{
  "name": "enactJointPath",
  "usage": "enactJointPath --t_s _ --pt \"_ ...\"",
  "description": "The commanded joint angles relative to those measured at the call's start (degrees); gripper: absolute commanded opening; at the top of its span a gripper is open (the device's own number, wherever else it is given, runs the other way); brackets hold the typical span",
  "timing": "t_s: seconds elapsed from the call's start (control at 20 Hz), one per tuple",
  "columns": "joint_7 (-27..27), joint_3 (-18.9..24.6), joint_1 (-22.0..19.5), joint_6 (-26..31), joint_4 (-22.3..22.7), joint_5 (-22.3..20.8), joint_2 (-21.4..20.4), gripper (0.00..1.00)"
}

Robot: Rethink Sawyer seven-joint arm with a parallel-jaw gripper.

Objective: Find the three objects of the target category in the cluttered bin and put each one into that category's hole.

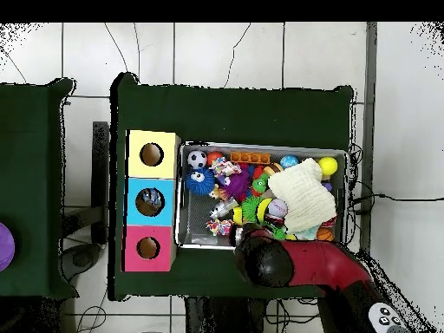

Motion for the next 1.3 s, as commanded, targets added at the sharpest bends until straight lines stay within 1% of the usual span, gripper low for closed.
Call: enactJointPath --t_s 0.05,0.2,0.45,0.6,0.75,1.1,1.3 --pt "-11.9 9.3 -7.9 7.4 -3.4 -2.2 3.7 1.00" --pt "-14.7 10.7 -10.6 8.5 -6.4 -4.6 6.8 1.00" --pt "-16.6 12.3 -13.5 8.2 -9.6 -8.7 11.8 1.00" --pt "-17.6 13.7 -15.1 9.9 -11.0 -10.0 13.6 1.00" --pt "-19.2 15.1 -17.0 11.4 -13.1 -11.2 16.7 1.00" --pt "-19.3 17.2 -20.3 10.3 -14.8 -15.3 22.9 1.00" --pt "-18.9 18.0 -21.4 9.9 -15.1 -17.0 24.6 1.00"
